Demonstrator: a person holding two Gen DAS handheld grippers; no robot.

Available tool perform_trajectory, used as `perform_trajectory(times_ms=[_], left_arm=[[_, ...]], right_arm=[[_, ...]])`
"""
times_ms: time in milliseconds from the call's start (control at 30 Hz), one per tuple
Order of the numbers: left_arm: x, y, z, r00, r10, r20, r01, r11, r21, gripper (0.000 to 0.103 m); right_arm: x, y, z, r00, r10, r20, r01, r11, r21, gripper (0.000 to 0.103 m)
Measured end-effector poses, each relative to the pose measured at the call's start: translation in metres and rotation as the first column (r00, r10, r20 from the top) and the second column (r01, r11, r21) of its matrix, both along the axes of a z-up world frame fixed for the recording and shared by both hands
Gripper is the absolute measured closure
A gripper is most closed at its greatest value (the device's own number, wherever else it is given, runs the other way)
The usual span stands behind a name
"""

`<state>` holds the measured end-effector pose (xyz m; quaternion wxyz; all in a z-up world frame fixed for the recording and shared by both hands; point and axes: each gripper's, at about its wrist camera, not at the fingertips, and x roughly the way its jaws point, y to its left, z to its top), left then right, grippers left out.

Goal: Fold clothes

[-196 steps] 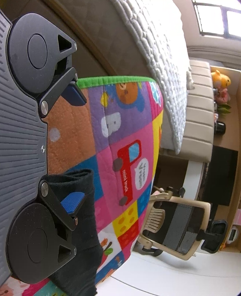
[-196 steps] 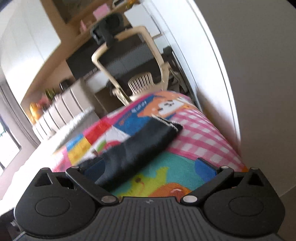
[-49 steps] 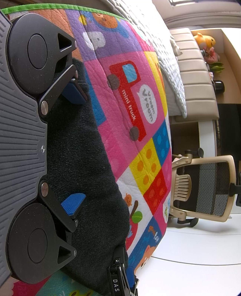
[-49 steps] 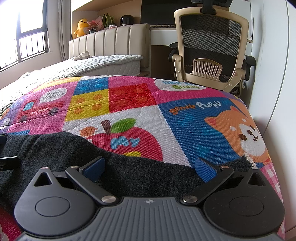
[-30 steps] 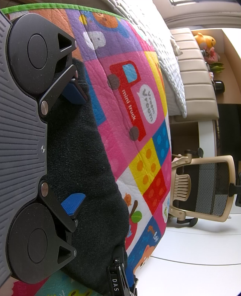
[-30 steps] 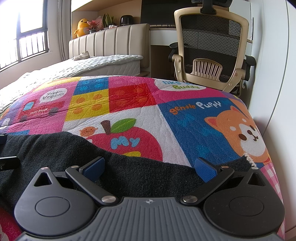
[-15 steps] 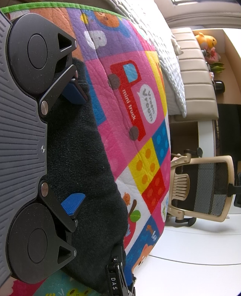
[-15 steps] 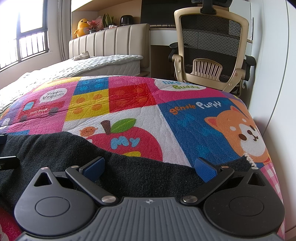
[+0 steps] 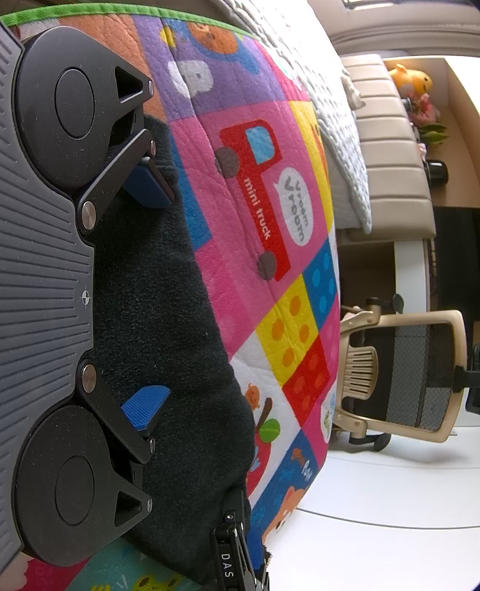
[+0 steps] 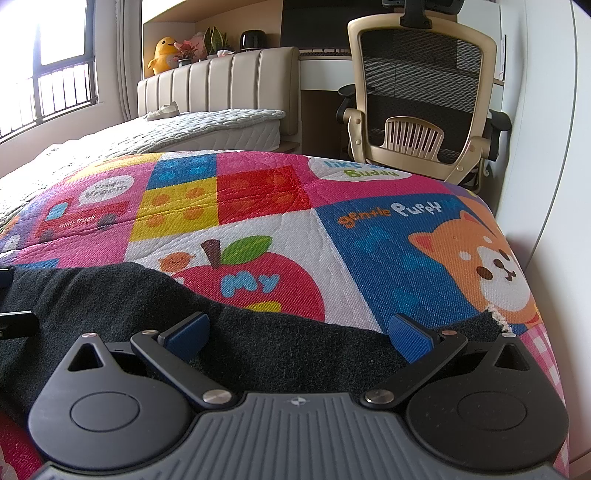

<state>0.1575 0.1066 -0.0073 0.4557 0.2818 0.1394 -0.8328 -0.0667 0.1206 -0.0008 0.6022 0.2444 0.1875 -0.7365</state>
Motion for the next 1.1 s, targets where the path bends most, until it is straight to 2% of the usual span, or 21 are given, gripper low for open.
perform_trajectory(times_ms=[1100], left_arm=[[0.0009, 0.0007, -0.001, 1.0, -0.002, 0.001, 0.002, 1.0, -0.003, 0.0]], right_arm=[[0.0003, -0.0002, -0.0001, 1.0, 0.0, 0.0, 0.0, 1.0, 0.0, 0.0]])
